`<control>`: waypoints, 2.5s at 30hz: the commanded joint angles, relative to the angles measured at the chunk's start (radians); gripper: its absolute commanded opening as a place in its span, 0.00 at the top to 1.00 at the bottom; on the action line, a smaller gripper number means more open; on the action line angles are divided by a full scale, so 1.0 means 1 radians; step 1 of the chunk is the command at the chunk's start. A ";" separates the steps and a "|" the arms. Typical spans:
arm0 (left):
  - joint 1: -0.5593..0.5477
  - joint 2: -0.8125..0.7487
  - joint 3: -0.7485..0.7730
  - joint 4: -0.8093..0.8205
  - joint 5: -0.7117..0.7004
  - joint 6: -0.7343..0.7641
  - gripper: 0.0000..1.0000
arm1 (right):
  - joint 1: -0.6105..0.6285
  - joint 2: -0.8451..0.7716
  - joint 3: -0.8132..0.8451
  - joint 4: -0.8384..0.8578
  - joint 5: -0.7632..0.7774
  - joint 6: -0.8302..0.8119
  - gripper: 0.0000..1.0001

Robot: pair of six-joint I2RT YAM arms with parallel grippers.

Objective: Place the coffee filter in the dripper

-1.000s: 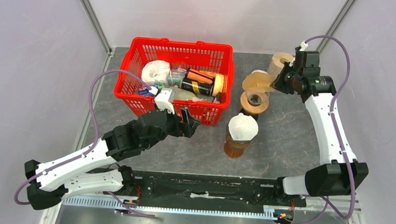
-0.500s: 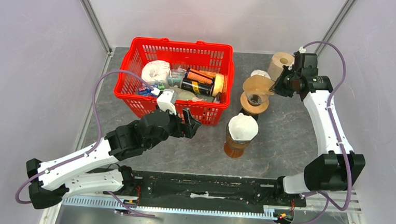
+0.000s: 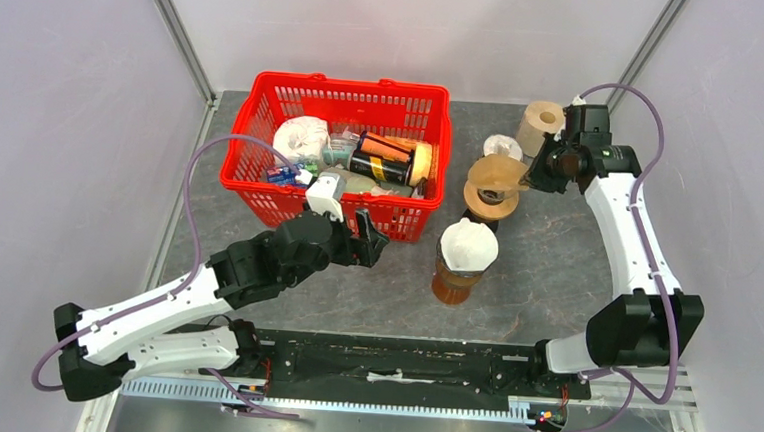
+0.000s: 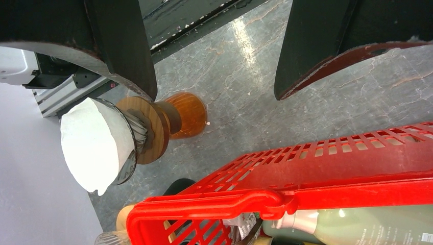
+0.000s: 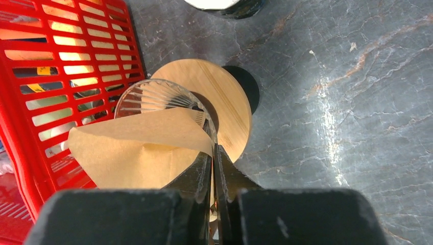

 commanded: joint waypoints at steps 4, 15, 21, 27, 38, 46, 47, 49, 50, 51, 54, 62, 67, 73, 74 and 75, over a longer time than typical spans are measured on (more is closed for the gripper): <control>-0.001 0.012 0.032 0.004 -0.015 -0.016 0.09 | -0.003 0.002 0.044 -0.039 0.002 -0.046 0.85; -0.001 0.013 0.037 -0.005 -0.019 -0.010 0.08 | -0.004 0.017 0.153 -0.094 0.041 -0.106 0.51; 0.000 0.008 0.041 -0.006 -0.021 -0.009 0.08 | -0.004 -0.008 0.240 -0.106 0.060 -0.136 0.45; 0.000 0.010 0.046 -0.006 -0.026 -0.007 0.08 | 0.014 0.013 0.297 -0.107 -0.043 -0.154 0.58; -0.001 0.013 0.052 -0.028 -0.038 -0.004 0.07 | 0.171 0.166 0.387 -0.227 0.087 -0.236 0.66; 0.001 0.022 0.053 -0.039 -0.040 -0.001 0.07 | 0.159 0.048 0.321 -0.145 0.282 -0.207 0.46; 0.002 0.027 0.054 -0.041 -0.039 -0.001 0.07 | 0.146 0.031 0.300 -0.128 0.260 -0.205 0.45; 0.000 0.035 0.062 -0.043 -0.039 0.003 0.07 | 0.126 0.018 0.274 -0.108 0.192 -0.201 0.47; 0.001 0.043 0.069 -0.050 -0.038 0.006 0.07 | 0.121 0.018 0.266 -0.103 0.182 -0.199 0.47; 0.000 0.048 0.077 -0.058 -0.040 0.005 0.07 | 0.118 0.016 0.259 -0.100 0.184 -0.199 0.47; 0.000 0.063 0.096 -0.079 -0.042 0.007 0.07 | 0.087 0.013 0.231 -0.079 0.185 -0.184 0.42; 0.001 0.102 0.135 -0.172 -0.094 -0.010 0.07 | 0.055 0.005 0.136 -0.022 -0.030 -0.208 0.38; 0.001 0.133 0.168 -0.195 -0.114 -0.021 0.07 | 0.053 0.001 0.080 0.019 -0.086 -0.201 0.41; 0.001 0.157 0.196 -0.200 -0.105 -0.023 0.07 | 0.054 -0.016 0.083 -0.008 0.009 -0.211 0.39; 0.002 0.159 0.196 -0.200 -0.104 -0.024 0.07 | 0.054 -0.021 0.092 -0.009 0.027 -0.219 0.39; 0.000 0.159 0.195 -0.200 -0.102 -0.024 0.07 | 0.055 -0.023 0.103 -0.012 0.029 -0.230 0.38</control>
